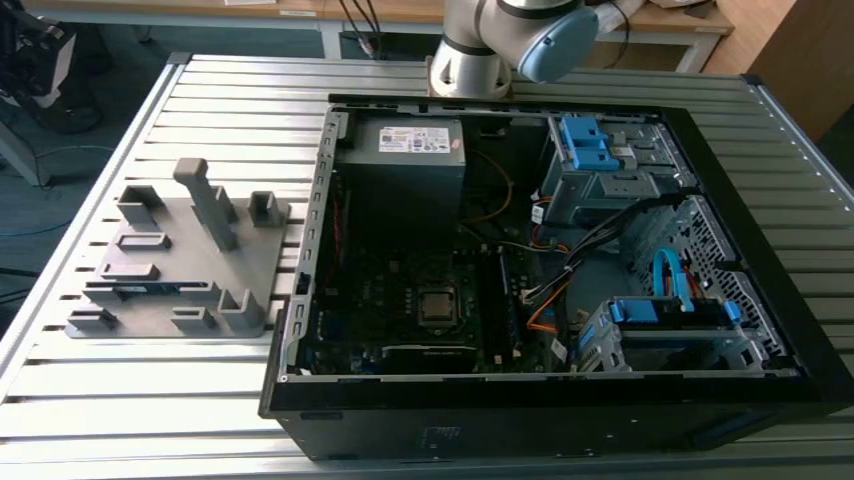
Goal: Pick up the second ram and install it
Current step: 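Reach for the second ram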
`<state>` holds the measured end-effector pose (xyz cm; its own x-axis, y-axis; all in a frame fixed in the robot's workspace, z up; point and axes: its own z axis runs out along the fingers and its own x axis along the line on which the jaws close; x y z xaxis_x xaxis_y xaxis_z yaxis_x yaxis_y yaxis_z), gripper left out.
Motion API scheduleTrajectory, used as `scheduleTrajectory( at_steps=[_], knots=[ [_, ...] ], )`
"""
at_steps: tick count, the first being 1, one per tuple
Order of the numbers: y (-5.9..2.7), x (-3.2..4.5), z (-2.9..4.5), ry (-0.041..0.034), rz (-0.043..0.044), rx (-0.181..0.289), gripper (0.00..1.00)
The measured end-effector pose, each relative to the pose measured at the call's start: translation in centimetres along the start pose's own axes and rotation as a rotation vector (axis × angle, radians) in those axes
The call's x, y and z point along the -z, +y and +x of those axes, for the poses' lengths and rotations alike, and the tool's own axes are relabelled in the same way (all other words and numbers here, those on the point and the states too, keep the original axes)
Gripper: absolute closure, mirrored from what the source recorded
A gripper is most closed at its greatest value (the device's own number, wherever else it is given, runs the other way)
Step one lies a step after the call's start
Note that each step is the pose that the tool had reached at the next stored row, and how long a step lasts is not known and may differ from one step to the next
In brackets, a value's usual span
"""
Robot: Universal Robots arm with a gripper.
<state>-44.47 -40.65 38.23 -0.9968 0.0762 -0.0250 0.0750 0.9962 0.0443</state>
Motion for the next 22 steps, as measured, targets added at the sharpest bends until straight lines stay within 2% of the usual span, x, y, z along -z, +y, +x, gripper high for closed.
scheduleTrajectory(
  at_steps=[18, 22],
  knots=[
    [-0.18, -1.55, -1.14, 0.0001, 0.0001, 0.000, 0.90],
    [-0.58, -1.84, -1.19, 0.0002, 0.0002, 0.000, 0.90]
  ],
)
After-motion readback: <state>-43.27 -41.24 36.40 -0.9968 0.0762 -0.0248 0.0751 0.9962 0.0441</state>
